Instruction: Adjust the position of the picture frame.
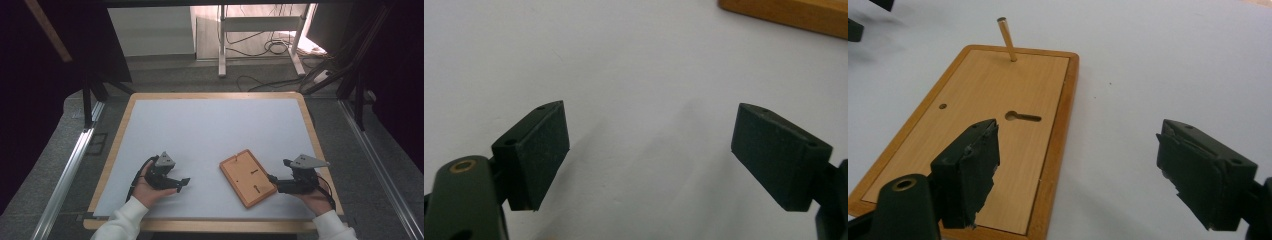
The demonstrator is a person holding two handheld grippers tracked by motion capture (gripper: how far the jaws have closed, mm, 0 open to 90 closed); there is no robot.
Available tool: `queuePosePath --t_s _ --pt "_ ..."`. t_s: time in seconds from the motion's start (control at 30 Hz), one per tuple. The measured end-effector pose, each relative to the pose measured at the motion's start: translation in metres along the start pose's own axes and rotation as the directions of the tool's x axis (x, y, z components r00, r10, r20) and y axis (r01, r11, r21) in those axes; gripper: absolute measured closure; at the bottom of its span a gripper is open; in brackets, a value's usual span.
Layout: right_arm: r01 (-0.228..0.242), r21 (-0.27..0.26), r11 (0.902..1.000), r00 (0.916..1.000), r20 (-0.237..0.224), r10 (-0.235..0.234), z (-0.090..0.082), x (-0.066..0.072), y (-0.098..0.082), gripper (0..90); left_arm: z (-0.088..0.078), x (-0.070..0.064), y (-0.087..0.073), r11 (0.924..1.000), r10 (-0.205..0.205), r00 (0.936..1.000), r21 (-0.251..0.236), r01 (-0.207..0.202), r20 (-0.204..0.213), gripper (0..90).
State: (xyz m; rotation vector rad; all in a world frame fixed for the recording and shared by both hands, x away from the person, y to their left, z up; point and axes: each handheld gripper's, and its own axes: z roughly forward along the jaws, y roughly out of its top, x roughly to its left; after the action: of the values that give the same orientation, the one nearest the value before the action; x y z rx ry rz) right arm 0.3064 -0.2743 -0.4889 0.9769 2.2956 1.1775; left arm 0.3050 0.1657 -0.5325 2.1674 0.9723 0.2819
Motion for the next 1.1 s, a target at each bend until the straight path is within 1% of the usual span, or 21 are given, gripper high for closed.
queuePosePath --t_s 0.07,0.17,0.23,0.27,0.3,0.4,0.47,0.6,0.7,0.77,0.83,0.97,1.0,1.1 --pt "0.005 0.001 1.0000 0.9999 -0.010 -0.005 0.002 0.001 0.003 18.2 0.001 0.000 0.000 1.0000 0.008 0.9999 0.001 -0.008 0.006 15.3" --pt "0.009 0.002 1.0000 0.9997 -0.021 -0.009 0.006 0.003 0.008 18.4 0.000 0.000 0.000 1.0000 0.004 1.0000 -0.001 -0.004 0.009 15.3" --pt "0.021 0.009 0.9997 0.9992 -0.033 -0.021 0.013 0.005 0.013 18.9 -0.001 0.001 0.000 1.0000 0.004 1.0000 -0.003 -0.004 0.009 15.3" --pt "0.021 0.009 0.9997 0.9992 -0.033 -0.021 0.013 0.005 0.013 18.9 -0.001 0.001 0.000 1.0000 0.004 1.0000 -0.003 -0.004 0.009 15.3" --pt "0.032 0.014 0.9994 0.9986 -0.042 -0.031 0.018 0.008 0.016 19.1 -0.001 0.000 0.000 1.0000 0.007 0.9999 -0.004 -0.007 0.009 15.3" --pt "0.033 0.018 0.9993 0.9982 -0.050 -0.032 0.021 0.010 0.018 19.8 -0.002 -0.002 0.000 0.9999 0.011 0.9999 -0.004 -0.011 0.010 15.2" --pt "0.045 0.021 0.9988 0.9974 -0.056 -0.044 0.024 0.013 0.021 20.4 -0.001 -0.002 0.000 0.9999 0.015 0.9998 -0.002 -0.015 0.010 15.2" --pt "0.057 0.023 0.9981 0.9964 -0.065 -0.055 0.029 0.014 0.025 21.4 -0.001 -0.001 0.000 0.9999 0.011 0.9999 -0.002 -0.011 0.011 15.2" --pt "0.064 0.026 0.9976 0.9958 -0.067 -0.062 0.031 0.014 0.030 21.8 -0.003 0.000 0.000 0.9999 0.003 1.0000 -0.013 -0.003 0.005 15.3" --pt "0.055 0.010 0.9985 0.9959 -0.073 -0.054 0.033 0.013 0.038 23.1 -0.003 0.000 0.000 0.9999 -0.003 1.0000 -0.014 0.003 0.004 15.3" --pt "0.057 0.008 0.9984 0.9956 -0.074 -0.056 0.034 0.013 0.040 23.6 -0.003 0.000 0.000 0.9999 -0.004 1.0000 -0.012 0.004 0.006 15.3" --pt "0.081 0.016 0.9966 0.9930 -0.088 -0.079 0.042 0.017 0.050 24.9 -0.003 0.000 0.000 0.9999 0.008 0.9999 -0.008 -0.008 0.007 15.3" --pt "0.096 0.026 0.9950 0.9914 -0.091 -0.094 0.048 0.019 0.053 25.2 -0.003 0.000 0.000 0.9999 0.007 1.0000 -0.010 -0.007 0.005 15.3" --pt "0.109 0.034 0.9935 0.9895 -0.099 -0.105 0.053 0.021 0.055 26.2 -0.005 -0.001 0.000 0.9998 0.011 0.9999 -0.016 -0.011 0.003 15.3"
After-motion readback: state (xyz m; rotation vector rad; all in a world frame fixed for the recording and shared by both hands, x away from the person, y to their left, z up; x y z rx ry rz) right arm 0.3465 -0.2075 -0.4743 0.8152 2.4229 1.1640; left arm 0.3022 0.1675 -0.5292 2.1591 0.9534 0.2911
